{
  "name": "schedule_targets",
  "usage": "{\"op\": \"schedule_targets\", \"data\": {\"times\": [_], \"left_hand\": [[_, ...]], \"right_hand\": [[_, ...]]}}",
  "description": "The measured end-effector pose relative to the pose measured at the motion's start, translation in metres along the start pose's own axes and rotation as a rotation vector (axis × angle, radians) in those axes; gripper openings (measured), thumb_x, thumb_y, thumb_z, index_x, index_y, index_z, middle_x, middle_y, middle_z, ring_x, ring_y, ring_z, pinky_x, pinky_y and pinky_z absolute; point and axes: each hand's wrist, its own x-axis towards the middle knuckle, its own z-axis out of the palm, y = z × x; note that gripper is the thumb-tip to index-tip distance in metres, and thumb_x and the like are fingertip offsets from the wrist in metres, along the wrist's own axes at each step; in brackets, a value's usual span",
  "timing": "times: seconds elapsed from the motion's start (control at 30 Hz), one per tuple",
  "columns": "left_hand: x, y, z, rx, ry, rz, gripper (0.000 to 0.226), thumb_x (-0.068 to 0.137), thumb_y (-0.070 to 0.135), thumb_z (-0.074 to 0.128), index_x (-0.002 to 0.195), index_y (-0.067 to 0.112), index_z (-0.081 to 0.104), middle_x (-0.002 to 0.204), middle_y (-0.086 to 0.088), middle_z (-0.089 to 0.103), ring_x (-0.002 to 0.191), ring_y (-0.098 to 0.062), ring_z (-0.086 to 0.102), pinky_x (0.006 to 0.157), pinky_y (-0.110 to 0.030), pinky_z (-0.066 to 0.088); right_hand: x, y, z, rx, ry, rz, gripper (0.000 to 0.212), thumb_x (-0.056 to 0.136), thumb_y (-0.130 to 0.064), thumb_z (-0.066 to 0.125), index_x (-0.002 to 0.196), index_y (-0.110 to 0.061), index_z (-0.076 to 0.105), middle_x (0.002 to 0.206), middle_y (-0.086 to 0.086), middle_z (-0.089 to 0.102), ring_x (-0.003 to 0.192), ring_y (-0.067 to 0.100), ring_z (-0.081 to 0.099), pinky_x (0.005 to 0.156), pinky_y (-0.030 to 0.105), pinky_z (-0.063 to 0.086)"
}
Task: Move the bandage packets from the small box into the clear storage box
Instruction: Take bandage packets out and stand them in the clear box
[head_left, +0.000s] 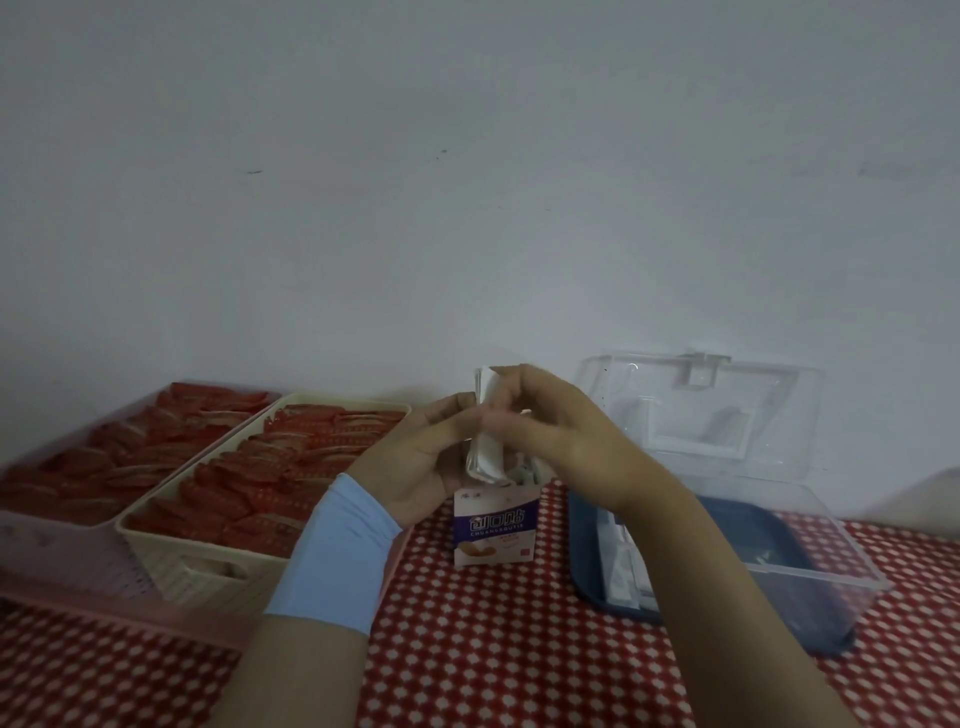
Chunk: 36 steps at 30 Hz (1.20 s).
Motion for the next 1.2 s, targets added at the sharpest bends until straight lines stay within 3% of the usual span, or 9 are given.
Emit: {"op": "schedule_targets", "data": {"times": [0.1, 0.17, 0.33, 0.5, 0.57, 0.7, 0.83, 1.0, 1.2], "left_hand": [[-0.003, 0.000, 0.002, 0.031, -0.032, -0.022, 0.022, 0.087, 0.014, 0.062, 0.104, 0.000, 0.059, 0.087, -0.016, 0.072, 0.075, -0.025, 0.073, 0.065, -0.034, 0.060], [-0.004, 0.000, 0.005, 0.052, -0.056, -0.039, 0.026, 0.083, 0.013, 0.057, 0.104, -0.001, 0.059, 0.084, -0.018, 0.073, 0.071, -0.024, 0.073, 0.064, -0.033, 0.061], [-0.003, -0.001, 0.014, 0.106, -0.067, -0.080, 0.034, 0.082, 0.014, 0.057, 0.111, -0.004, 0.059, 0.098, -0.018, 0.075, 0.078, -0.026, 0.075, 0.065, -0.033, 0.061], [0.004, 0.001, 0.023, 0.444, 0.060, -0.076, 0.025, 0.081, 0.023, 0.076, 0.102, 0.011, 0.070, 0.108, -0.018, 0.074, 0.100, -0.035, 0.071, 0.097, -0.056, 0.052], [0.006, 0.006, 0.034, 0.711, 0.132, 0.000, 0.009, 0.083, 0.023, 0.077, 0.091, 0.022, 0.075, 0.096, -0.005, 0.077, 0.094, -0.023, 0.073, 0.094, -0.047, 0.055], [0.004, 0.003, 0.061, 0.962, 0.218, 0.118, 0.012, 0.078, 0.018, 0.079, 0.088, 0.025, 0.075, 0.083, 0.004, 0.075, 0.080, -0.014, 0.072, 0.074, -0.028, 0.060], [0.003, -0.012, 0.083, 0.902, 0.283, 0.143, 0.011, 0.080, 0.012, 0.078, 0.089, 0.018, 0.075, 0.083, 0.000, 0.076, 0.067, -0.009, 0.070, 0.057, -0.015, 0.053], [0.009, -0.026, 0.103, 0.711, 0.320, 0.129, 0.011, 0.083, 0.010, 0.076, 0.093, 0.015, 0.076, 0.086, 0.000, 0.078, 0.081, -0.017, 0.075, 0.067, -0.023, 0.059], [0.023, -0.039, 0.131, 0.663, 0.282, 0.116, 0.014, 0.084, 0.007, 0.075, 0.097, 0.008, 0.075, 0.091, -0.007, 0.078, 0.088, -0.024, 0.075, 0.078, -0.034, 0.062]], "right_hand": [[0.003, 0.001, -0.004, 0.119, 0.120, 0.086, 0.038, 0.096, -0.007, 0.059, 0.130, -0.024, 0.052, 0.109, 0.000, 0.069, 0.097, 0.011, 0.069, 0.084, 0.024, 0.055], [0.001, 0.002, -0.008, 0.124, 0.144, 0.099, 0.047, 0.094, -0.003, 0.062, 0.136, -0.023, 0.053, 0.098, -0.003, 0.072, 0.093, 0.010, 0.071, 0.084, 0.021, 0.055], [-0.013, 0.002, -0.024, 0.154, 0.180, 0.157, 0.027, 0.090, -0.002, 0.069, 0.114, -0.012, 0.074, 0.087, 0.003, 0.076, 0.076, 0.010, 0.070, 0.075, 0.018, 0.055], [-0.021, -0.001, -0.041, 0.046, 0.232, 0.181, 0.015, 0.089, 0.000, 0.069, 0.098, -0.008, 0.078, 0.090, 0.007, 0.077, 0.079, 0.012, 0.070, 0.078, 0.022, 0.057], [-0.026, -0.004, -0.051, 0.015, 0.250, 0.189, 0.015, 0.089, 0.001, 0.068, 0.097, -0.007, 0.078, 0.092, 0.006, 0.078, 0.081, 0.013, 0.072, 0.078, 0.022, 0.058], [-0.037, -0.010, -0.064, -0.025, 0.244, 0.209, 0.015, 0.091, -0.001, 0.067, 0.098, -0.009, 0.077, 0.094, 0.006, 0.077, 0.091, 0.022, 0.073, 0.083, 0.030, 0.061], [-0.051, -0.015, -0.076, 0.035, 0.253, 0.264, 0.015, 0.092, -0.002, 0.067, 0.103, -0.008, 0.075, 0.097, 0.009, 0.077, 0.094, 0.027, 0.073, 0.086, 0.038, 0.061], [-0.071, -0.018, -0.094, 0.177, 0.100, 0.402, 0.010, 0.092, -0.010, 0.070, 0.099, -0.004, 0.073, 0.095, 0.010, 0.078, 0.088, 0.024, 0.075, 0.090, 0.039, 0.060], [-0.085, -0.015, -0.116, 0.245, 0.174, 0.455, 0.005, 0.092, -0.004, 0.068, 0.090, 0.000, 0.067, 0.077, 0.008, 0.073, 0.072, 0.019, 0.072, 0.089, 0.044, 0.060]]}}
